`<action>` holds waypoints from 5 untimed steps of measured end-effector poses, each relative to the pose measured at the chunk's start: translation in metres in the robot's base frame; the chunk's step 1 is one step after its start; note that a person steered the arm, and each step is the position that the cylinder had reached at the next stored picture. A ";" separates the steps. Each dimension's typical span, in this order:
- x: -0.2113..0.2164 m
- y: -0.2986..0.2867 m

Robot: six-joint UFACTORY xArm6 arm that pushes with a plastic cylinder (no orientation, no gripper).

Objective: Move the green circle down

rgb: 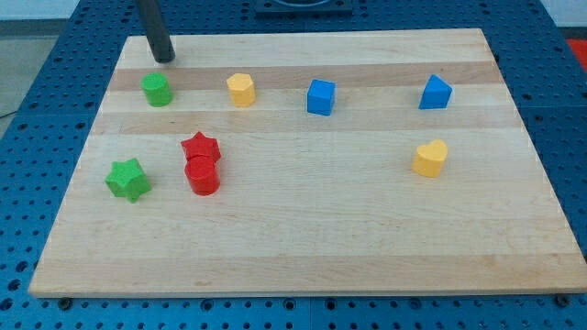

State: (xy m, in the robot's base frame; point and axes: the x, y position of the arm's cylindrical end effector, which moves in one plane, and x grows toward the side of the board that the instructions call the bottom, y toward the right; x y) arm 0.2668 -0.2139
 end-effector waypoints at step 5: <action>0.090 -0.076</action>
State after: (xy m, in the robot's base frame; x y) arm 0.3567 -0.2900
